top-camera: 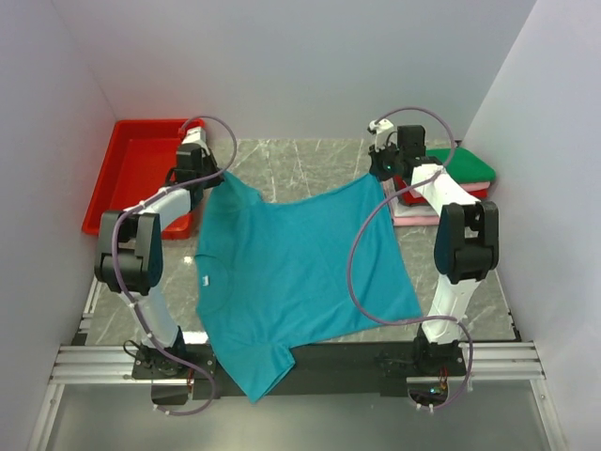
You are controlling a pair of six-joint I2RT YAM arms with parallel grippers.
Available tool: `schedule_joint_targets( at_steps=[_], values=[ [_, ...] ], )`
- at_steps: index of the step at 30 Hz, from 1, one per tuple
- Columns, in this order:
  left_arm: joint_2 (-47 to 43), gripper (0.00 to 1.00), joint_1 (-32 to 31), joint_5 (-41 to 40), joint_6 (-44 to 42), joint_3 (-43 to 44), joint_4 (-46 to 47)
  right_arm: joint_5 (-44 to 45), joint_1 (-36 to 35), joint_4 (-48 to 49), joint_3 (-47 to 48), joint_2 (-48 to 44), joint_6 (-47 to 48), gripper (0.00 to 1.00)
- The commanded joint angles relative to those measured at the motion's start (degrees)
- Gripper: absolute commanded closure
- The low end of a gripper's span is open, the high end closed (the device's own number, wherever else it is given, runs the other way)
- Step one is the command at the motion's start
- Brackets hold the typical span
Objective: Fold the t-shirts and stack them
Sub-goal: Flatten the tshirt out
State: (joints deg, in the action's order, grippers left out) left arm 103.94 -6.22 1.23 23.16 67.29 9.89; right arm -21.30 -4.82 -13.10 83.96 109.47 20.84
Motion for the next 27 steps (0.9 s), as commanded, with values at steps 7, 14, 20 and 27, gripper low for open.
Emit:
schedule_joint_targets(
  at_steps=[7,14,20,27],
  values=[
    [2.67,1.00,2.53,2.63,-1.45,8.38,-1.89,1.00,1.83,0.10,9.19,3.03,-1.86,1.00],
    [4.17,1.00,2.88,8.25,-1.54,11.38,-2.51,-0.50,1.83,-2.27,12.62,6.10,-2.74,1.00],
    [3.37,1.00,2.88,11.94,-2.06,11.02,-3.03,-1.64,2.09,-2.98,12.63,7.69,-1.94,1.00],
    [2.15,1.00,2.88,15.37,-3.21,8.49,-3.48,-3.84,3.15,-2.81,10.43,6.28,-1.94,1.00]
  ],
)
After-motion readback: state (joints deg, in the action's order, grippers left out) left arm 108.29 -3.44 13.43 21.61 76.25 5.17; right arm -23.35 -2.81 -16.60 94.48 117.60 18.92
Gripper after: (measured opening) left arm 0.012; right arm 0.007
